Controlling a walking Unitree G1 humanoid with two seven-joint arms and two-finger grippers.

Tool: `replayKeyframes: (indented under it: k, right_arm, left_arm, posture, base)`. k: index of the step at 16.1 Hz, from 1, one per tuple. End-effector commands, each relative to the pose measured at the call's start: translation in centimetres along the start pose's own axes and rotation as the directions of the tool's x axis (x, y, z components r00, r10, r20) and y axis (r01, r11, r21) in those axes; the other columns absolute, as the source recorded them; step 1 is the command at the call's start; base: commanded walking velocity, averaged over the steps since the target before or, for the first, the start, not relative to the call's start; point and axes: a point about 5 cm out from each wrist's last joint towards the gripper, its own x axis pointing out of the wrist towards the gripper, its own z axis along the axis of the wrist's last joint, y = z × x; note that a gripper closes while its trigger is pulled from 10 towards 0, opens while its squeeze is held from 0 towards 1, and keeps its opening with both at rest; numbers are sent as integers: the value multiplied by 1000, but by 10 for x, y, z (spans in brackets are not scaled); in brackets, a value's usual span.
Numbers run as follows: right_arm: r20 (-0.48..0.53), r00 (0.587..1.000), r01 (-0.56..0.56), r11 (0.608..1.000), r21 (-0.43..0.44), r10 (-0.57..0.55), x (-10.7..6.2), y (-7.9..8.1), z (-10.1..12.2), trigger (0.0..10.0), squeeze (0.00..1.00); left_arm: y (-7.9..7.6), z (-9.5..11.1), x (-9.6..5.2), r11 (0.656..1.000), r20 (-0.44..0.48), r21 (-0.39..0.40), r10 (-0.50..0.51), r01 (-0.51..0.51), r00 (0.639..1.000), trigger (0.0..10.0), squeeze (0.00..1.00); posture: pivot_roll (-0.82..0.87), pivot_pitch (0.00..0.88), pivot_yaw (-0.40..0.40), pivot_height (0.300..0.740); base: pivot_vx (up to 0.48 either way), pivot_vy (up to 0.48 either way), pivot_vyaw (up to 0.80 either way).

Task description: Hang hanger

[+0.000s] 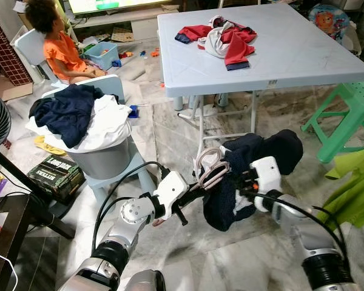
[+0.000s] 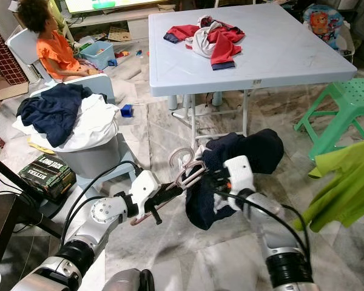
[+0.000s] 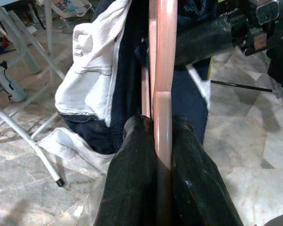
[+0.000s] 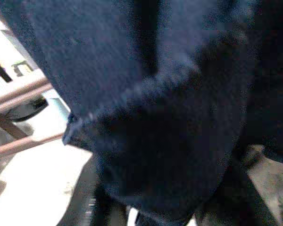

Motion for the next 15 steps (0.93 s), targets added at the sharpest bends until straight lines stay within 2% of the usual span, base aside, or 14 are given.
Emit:
replayKeyframes:
  k: [1,5,8,9,11,12,13,15]
  right_arm:
    - [23,1000,13,1000,0,-13,-2,-6,8,0,0]
    - [69,997,39,999,38,-41,-9,-14,16,0,0]
    - [153,980,107,984,142,-128,-8,-25,33,0,0]
    - [214,952,174,963,204,-217,-6,-34,51,0,0]
    - [271,898,274,923,270,-346,-4,-46,69,0,0]
    - [280,888,287,916,279,-364,-4,-48,71,0,0]
    - [319,829,352,872,341,-459,-3,-54,84,0,0]
    - [337,771,442,836,326,-540,-1,-56,91,0,0]
  left_arm:
    - [3,9,1,999,35,47,5,-7,999,0,0]
    - [5,9,1,998,23,63,17,-18,1000,0,0]
    - [7,5,-1,996,-12,85,34,-33,999,0,0]
    - [4,-1,-4,995,-47,100,7,-2,999,0,0]
    - [-1,-8,-8,992,-90,117,-40,50,995,0,0]
    - [-2,-9,-9,991,-96,121,-45,56,994,0,0]
    - [-6,-14,-14,989,-113,119,-70,84,991,0,0]
    - [-12,-17,-19,989,-112,114,-86,99,990,0,0]
  posture:
    - [-105,0,71,740]
    - [-106,0,73,740]
    - [-106,0,73,740]
    - [-101,0,72,740]
    - [-102,0,71,740]
    - [-102,0,71,740]
    - [-97,0,69,740]
    - [-90,0,66,740]
  base:
    - [0,0,0]
    - [0,0,0]
    - [0,0,0]
    - [0,0,0]
    - [0,0,0]
    - [0,0,0]
    - [0,0,0]
    - [0,0,0]
